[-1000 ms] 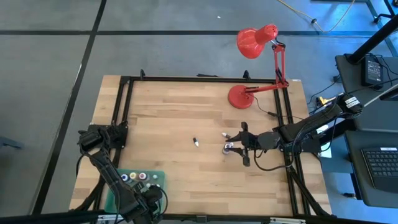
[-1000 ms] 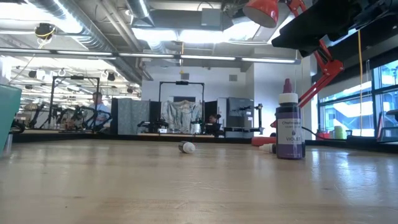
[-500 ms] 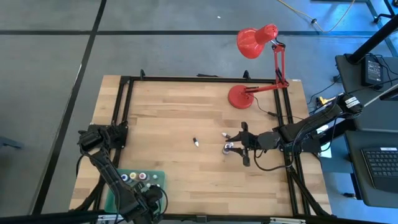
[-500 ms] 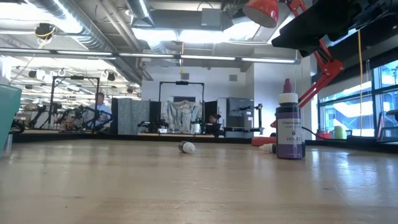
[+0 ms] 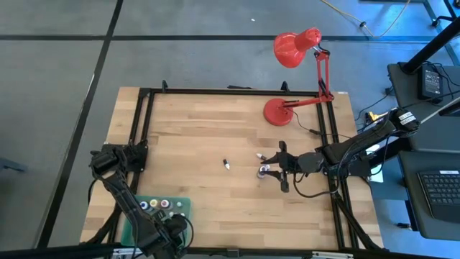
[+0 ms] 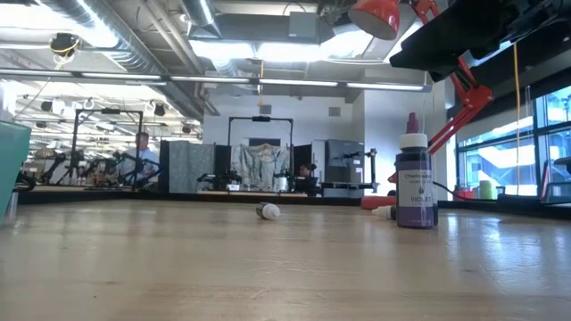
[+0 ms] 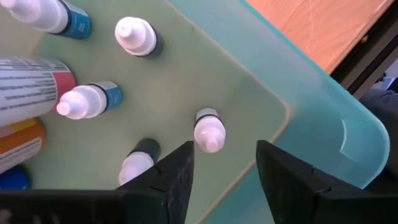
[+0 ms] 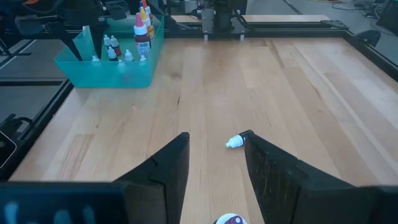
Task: Pick & Place food coloring
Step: Put the green food coloring into the blue bin
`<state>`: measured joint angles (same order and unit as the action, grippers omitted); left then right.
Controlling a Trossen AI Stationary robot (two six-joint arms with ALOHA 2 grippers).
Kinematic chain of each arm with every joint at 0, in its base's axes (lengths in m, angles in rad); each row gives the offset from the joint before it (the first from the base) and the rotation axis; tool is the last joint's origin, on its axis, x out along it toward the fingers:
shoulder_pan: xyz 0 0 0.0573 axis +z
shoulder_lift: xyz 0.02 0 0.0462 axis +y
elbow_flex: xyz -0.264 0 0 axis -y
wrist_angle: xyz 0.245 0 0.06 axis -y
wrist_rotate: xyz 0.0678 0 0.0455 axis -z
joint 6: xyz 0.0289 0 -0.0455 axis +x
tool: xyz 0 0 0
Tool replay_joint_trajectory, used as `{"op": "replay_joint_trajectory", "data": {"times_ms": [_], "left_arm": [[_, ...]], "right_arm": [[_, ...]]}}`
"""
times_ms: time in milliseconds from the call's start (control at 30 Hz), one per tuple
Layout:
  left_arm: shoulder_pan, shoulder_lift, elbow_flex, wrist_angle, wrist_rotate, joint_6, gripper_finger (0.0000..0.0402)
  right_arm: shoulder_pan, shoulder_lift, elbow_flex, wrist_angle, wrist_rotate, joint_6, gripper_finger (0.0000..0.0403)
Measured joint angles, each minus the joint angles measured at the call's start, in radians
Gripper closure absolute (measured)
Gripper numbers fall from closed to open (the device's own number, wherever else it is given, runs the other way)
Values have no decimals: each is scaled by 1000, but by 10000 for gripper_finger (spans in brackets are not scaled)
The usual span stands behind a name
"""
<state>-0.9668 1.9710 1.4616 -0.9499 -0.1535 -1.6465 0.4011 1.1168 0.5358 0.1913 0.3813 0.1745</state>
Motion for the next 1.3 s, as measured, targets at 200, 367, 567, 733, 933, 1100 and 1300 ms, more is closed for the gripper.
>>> {"op": "replay_joint_trajectory", "data": {"times_ms": [200,367,567,733,933,1100,1300], "left_arm": [[0,-5,0,-4,-4,11,231],[0,-13,0,-32,14,17,234],[0,-73,0,-117,3,-15,231],[21,-152,0,-195,-153,30,235],[161,-225,0,-197,-274,303,231],[340,-233,0,-169,-268,616,232],[532,-220,0,-163,-296,1046,235]], "right_arm": [[0,0,0,0,0,0,246],[0,0,0,0,0,0,246],[0,0,0,0,0,0,246],[0,0,0,1,0,0,246],[0,0,0,36,0,-2,246],[0,0,0,43,0,-26,246],[0,0,0,43,0,-52,246]]}}
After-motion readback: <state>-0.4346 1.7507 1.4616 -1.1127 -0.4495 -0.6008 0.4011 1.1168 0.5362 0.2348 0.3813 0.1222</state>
